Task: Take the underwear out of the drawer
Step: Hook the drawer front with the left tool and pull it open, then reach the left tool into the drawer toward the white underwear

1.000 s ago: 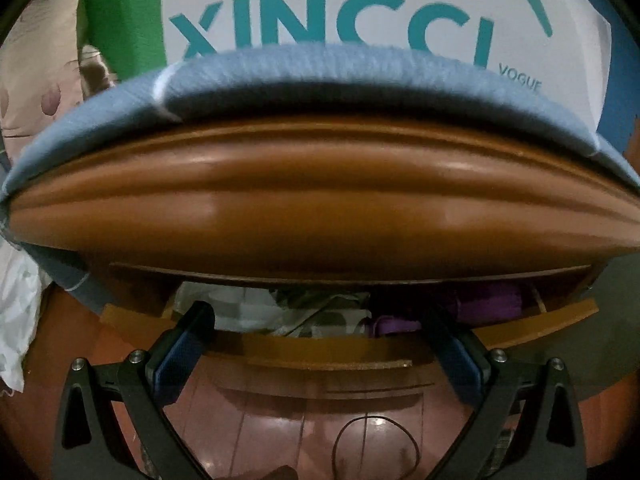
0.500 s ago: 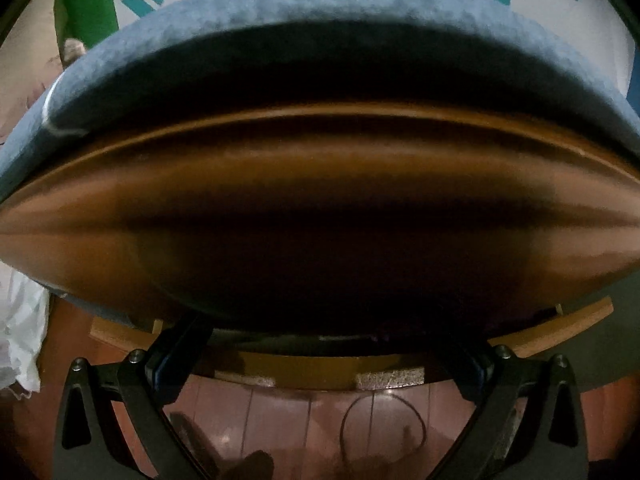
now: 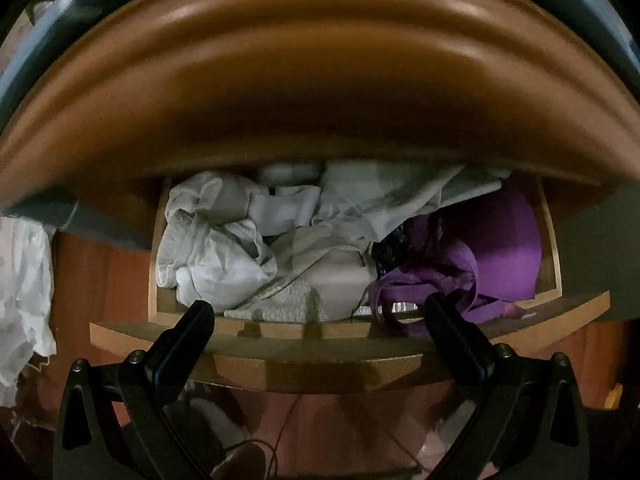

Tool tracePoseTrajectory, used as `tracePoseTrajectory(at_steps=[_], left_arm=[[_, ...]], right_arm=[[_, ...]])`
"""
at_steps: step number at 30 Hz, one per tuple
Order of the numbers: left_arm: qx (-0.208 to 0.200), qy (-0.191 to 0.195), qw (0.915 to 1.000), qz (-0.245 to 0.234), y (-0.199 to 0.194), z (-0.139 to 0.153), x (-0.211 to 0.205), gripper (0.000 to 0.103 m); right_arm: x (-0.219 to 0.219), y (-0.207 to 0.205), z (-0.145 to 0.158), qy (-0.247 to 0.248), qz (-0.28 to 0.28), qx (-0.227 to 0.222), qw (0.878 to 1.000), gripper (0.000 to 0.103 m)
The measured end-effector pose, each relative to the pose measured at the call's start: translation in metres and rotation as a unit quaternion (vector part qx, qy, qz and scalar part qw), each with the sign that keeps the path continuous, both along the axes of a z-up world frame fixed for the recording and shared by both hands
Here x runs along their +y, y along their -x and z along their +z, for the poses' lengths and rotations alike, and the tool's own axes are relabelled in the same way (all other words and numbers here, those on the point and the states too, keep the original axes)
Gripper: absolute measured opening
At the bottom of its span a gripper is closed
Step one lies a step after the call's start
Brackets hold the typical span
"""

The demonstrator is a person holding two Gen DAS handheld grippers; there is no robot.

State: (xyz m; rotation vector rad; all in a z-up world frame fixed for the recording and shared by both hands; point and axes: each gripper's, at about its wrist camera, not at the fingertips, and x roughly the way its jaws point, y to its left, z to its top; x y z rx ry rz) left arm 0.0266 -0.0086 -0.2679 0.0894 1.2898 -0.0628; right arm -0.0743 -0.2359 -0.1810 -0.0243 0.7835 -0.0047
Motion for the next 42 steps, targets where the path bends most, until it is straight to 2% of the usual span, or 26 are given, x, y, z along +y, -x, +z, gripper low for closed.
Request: tracePoseTrajectory(at_steps=[6,12,15,18,21,23,26,28,30,31,32,34,35,37,38,39,40,42], left_arm=[[0.033,0.004,0.9994,-0.005,0.023,0.000,0.004,0.103],[0.078,0.018,0.9967,-0.007,0.021,0.002,-0.009,0.103],[0.057,-0.001,0.9983,-0.010,0.015,0.006,-0.008,0.103],[0.048,-0.003,0.9988,-0.009,0.029,0.003,-0.018,0.103],[0.000,0.011,0.9999,-0.005,0.039,0.006,-0.014,0.103],[-0.008,0.027,0.9996,-0.010,0.059,-0.001,0.000,0.102],[-0.095,0.043,0.9945,-0.012,0.080,0.023,0.015,0.102],[-0.146,0.051,0.9879,-0.006,0.084,0.048,0.031,0.102],[-0.205,0.073,0.9761,-0.004,0.089,0.077,0.046,0.102],[-0.250,0.084,0.9645,-0.006,0.099,0.101,0.054,0.102],[-0.310,0.086,0.9470,-0.003,0.112,0.122,0.062,0.103],[-0.396,0.075,0.9148,0.030,0.129,0.131,0.080,0.103],[-0.384,0.068,0.9192,0.056,0.127,0.126,0.093,0.103],[-0.276,0.059,0.9542,0.098,0.105,0.105,0.115,0.102],[-0.251,0.063,0.9575,0.127,0.098,0.093,0.125,0.102],[-0.256,0.061,0.9547,0.138,0.100,0.090,0.130,0.103],[-0.276,0.044,0.9504,0.136,0.101,0.088,0.127,0.103],[-0.290,0.019,0.9514,0.101,0.098,0.090,0.109,0.103]], right_arm=[[-0.013,0.004,0.001,-0.030,-0.027,0.000,0.999,0.095],[-0.018,0.015,0.003,-0.050,-0.038,-0.006,0.998,0.095],[-0.014,0.024,0.005,-0.048,-0.035,-0.014,0.998,0.095],[-0.013,0.026,0.004,-0.054,-0.030,-0.014,0.998,0.095],[-0.011,0.021,-0.002,-0.051,-0.033,0.002,0.998,0.095],[-0.010,0.021,-0.005,-0.046,-0.030,0.006,0.998,0.095],[-0.001,0.017,-0.011,-0.032,-0.020,0.018,0.999,0.095],[0.003,0.015,-0.014,-0.029,-0.010,0.024,0.999,0.095],[0.008,0.011,-0.018,-0.029,-0.005,0.031,0.999,0.095],[0.008,0.010,-0.018,-0.030,-0.004,0.032,0.999,0.095],[0.010,0.007,-0.020,-0.036,-0.002,0.035,0.999,0.095],[0.012,0.002,-0.022,-0.056,0.001,0.040,0.998,0.095],[0.012,-0.001,-0.023,-0.061,0.000,0.042,0.997,0.095],[0.018,-0.007,-0.027,-0.063,-0.002,0.049,0.997,0.095],[0.022,-0.008,-0.027,-0.061,-0.001,0.050,0.997,0.095],[0.029,-0.011,-0.029,-0.054,0.004,0.051,0.997,0.095],[0.033,-0.012,-0.029,-0.048,0.007,0.053,0.997,0.095],[0.046,-0.014,-0.031,-0.027,0.022,0.056,0.998,0.095]])
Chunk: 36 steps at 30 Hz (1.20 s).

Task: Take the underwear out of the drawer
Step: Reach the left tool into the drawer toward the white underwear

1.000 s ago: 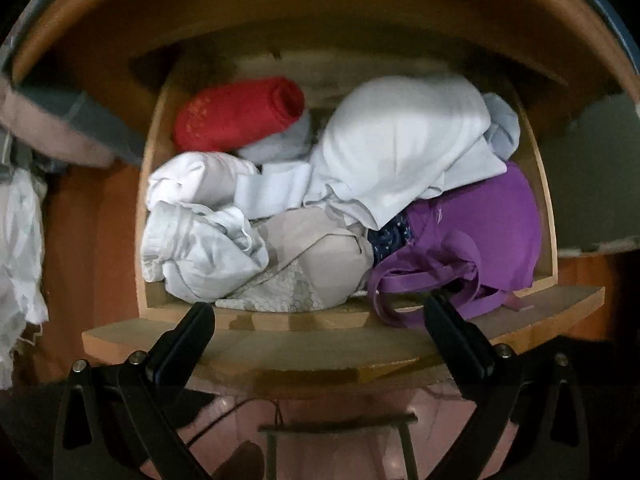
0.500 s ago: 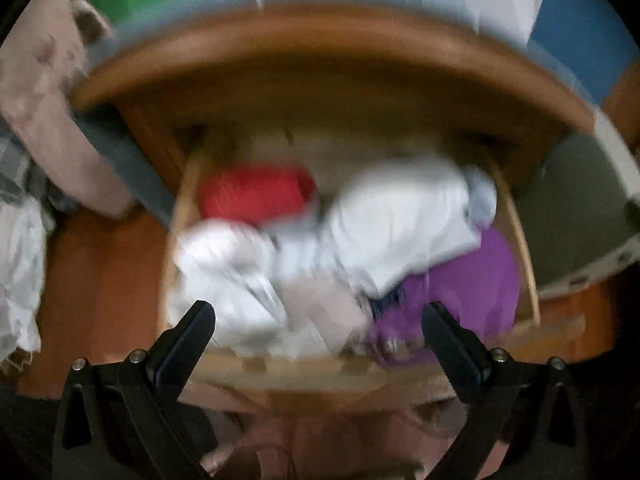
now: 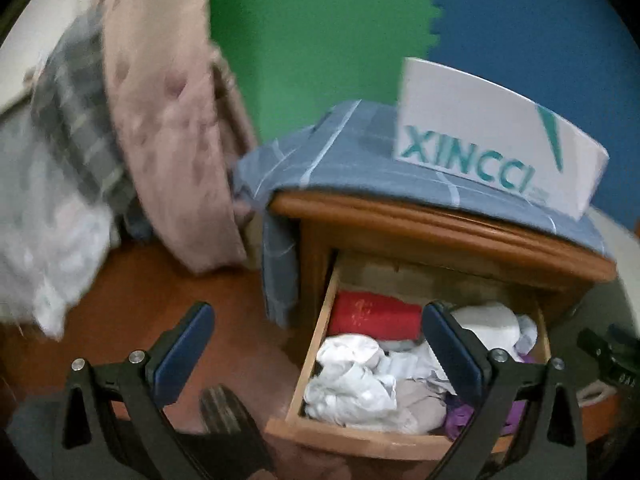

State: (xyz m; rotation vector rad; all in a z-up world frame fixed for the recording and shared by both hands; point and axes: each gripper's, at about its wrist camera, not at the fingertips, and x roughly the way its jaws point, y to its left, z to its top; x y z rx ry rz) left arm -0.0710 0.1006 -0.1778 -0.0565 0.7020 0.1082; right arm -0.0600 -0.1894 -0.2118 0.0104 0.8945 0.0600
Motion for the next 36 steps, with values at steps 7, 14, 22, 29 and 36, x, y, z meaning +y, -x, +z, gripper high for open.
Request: tracePoseTrajectory(at_steps=[7,14,22,29,36], left_arm=[[0.068,-0.067,0.9927,-0.074,-0.026,-0.016,-0.075,0.103],[0.072,-0.077,0.9912,-0.081,-0.015,-0.024,-0.091,0.103],[0.060,-0.063,0.9910,-0.101,0.000,-0.017,-0.096,0.103],[0.088,-0.054,0.9773,-0.185,-0.017,-0.039,-0.106,0.102],[0.119,-0.128,0.9277,-0.330,-0.025,-0.074,-0.158,0.101]], right_arm=[[0.023,-0.012,-0.010,0.041,-0.008,0.021,0.999,0.095],[0.023,-0.011,-0.016,0.076,-0.018,0.032,0.996,0.095],[0.013,0.001,0.007,0.065,-0.026,-0.009,0.997,0.095],[-0.032,0.014,0.017,0.056,-0.089,-0.039,0.994,0.095],[-0.062,0.014,0.002,0.021,-0.101,-0.004,0.995,0.095]])
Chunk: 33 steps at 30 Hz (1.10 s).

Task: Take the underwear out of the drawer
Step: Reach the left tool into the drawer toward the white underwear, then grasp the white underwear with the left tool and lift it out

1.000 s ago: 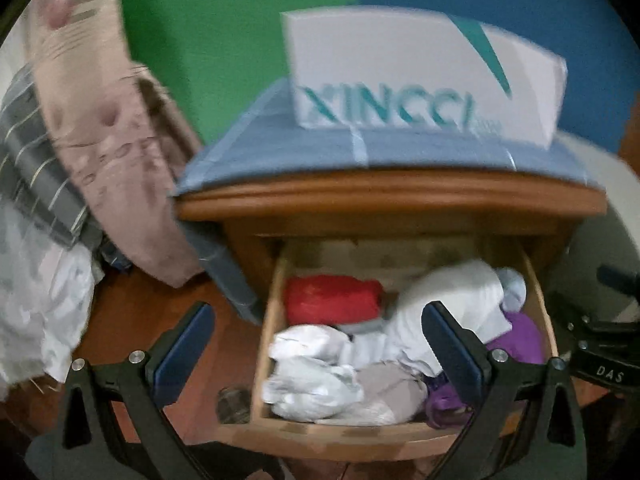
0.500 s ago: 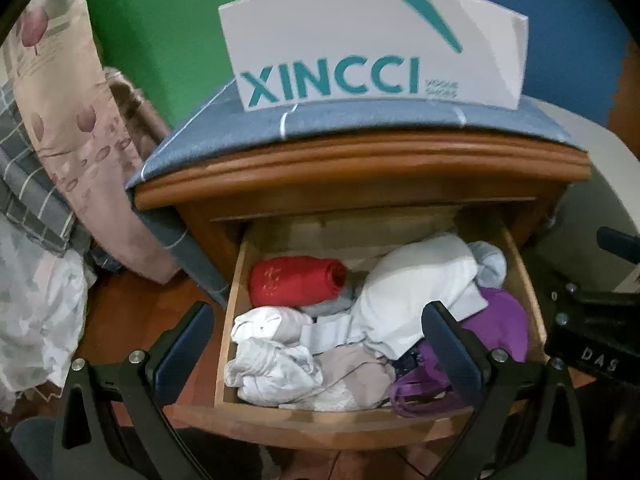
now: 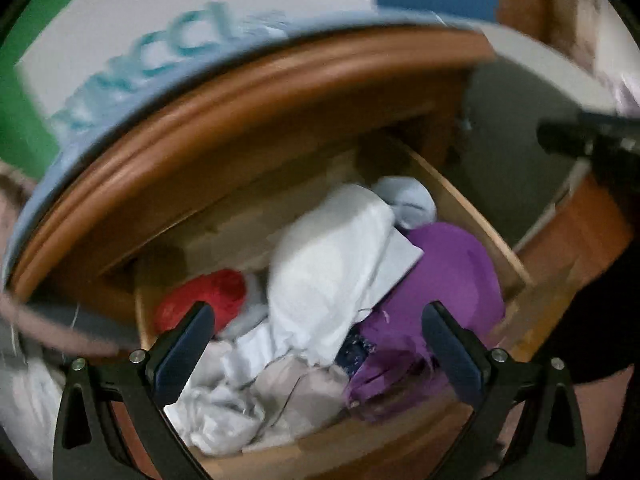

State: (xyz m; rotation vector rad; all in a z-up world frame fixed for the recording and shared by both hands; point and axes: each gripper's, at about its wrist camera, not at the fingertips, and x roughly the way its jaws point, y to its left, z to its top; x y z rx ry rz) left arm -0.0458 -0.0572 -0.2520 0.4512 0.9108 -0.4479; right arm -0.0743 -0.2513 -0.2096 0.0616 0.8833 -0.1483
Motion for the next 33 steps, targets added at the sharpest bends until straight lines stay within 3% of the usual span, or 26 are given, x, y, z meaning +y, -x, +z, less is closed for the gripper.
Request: tracePoseTrajectory(at_steps=[5,8,13,15,17,19,21,23,25,31,33], left_arm=[[0.046,-0.072,0.9950,-0.051,-0.023,-0.033,-0.034,0.080],[0.058,-0.095,0.9920,-0.060,-0.035,-0.044,-0.040,0.074],[0.040,-0.146,0.9841,-0.092,-0.041,-0.060,-0.048,0.076],[0.023,-0.171,0.9793,-0.106,-0.041,-0.068,-0.054,0.082],[0.000,-0.181,0.9782,-0.103,-0.044,-0.068,-0.056,0.096],[0.004,-0.180,0.9793,-0.092,-0.052,-0.071,-0.057,0.096],[0.004,-0.186,0.9770,-0.104,-0.054,-0.071,-0.061,0.073],[-0.005,-0.190,0.9760,-0.107,-0.053,-0.068,-0.065,0.026],[-0.012,-0.179,0.9796,-0.091,-0.053,-0.060,-0.058,0.010],[0.000,-0.109,0.9916,-0.070,-0.040,-0.012,-0.024,0.008],[0.006,-0.063,0.9968,-0.048,-0.036,0.011,-0.006,0.008]], right_arm=[[0.009,-0.004,-0.001,-0.020,0.022,0.002,1.000,0.095],[0.014,-0.009,-0.004,-0.033,0.035,0.007,0.999,0.095],[0.011,-0.008,0.000,-0.055,0.042,0.001,0.998,0.095],[0.009,-0.007,0.001,-0.061,0.042,-0.001,0.997,0.095],[0.008,-0.007,0.001,-0.068,0.044,0.001,0.997,0.095],[0.007,-0.008,0.000,-0.073,0.044,0.004,0.996,0.095],[0.007,-0.010,-0.003,-0.079,0.047,0.009,0.996,0.095],[0.009,-0.011,-0.004,-0.078,0.048,0.009,0.996,0.095],[0.010,-0.010,-0.003,-0.073,0.050,0.007,0.996,0.095],[0.008,-0.012,-0.009,-0.060,0.037,0.017,0.997,0.095],[0.010,-0.014,-0.013,-0.058,0.038,0.025,0.997,0.095]])
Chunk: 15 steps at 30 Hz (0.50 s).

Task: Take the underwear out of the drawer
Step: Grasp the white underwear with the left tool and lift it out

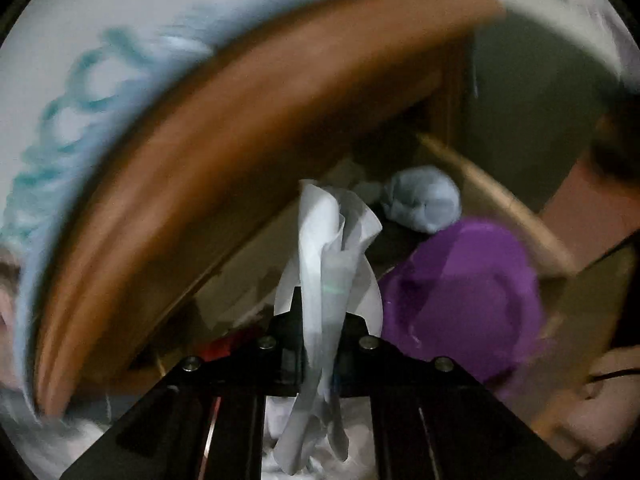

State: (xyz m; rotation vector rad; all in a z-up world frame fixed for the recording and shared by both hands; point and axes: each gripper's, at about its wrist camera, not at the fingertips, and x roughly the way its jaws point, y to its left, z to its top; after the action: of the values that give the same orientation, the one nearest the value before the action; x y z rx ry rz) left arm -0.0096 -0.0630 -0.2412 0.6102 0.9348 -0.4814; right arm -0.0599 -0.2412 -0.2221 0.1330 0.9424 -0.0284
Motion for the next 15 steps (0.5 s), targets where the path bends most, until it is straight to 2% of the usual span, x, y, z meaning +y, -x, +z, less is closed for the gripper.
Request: tracePoseTrajectory(at_steps=[4,7,10,14,15], left_arm=[[-0.004,0.083,0.9959,0.035,0.019,0.046,0.033,0.008],[-0.016,0.137,0.9890,0.054,0.038,0.075,0.051,0.008],[-0.010,0.187,0.9795,0.074,0.054,0.098,0.068,0.007],[-0.021,0.223,0.9706,0.087,0.078,0.130,0.085,0.007],[-0.019,0.236,0.9671,0.095,0.086,0.135,0.074,0.007]], right_arm=[[0.012,-0.005,-0.008,0.013,0.021,0.015,1.000,0.095],[0.024,-0.007,-0.011,0.032,0.038,0.018,0.999,0.095],[0.031,-0.010,-0.015,0.038,0.046,0.027,0.998,0.095],[0.034,-0.009,-0.015,0.044,0.053,0.026,0.997,0.095],[0.036,-0.008,-0.014,0.052,0.056,0.022,0.997,0.095]])
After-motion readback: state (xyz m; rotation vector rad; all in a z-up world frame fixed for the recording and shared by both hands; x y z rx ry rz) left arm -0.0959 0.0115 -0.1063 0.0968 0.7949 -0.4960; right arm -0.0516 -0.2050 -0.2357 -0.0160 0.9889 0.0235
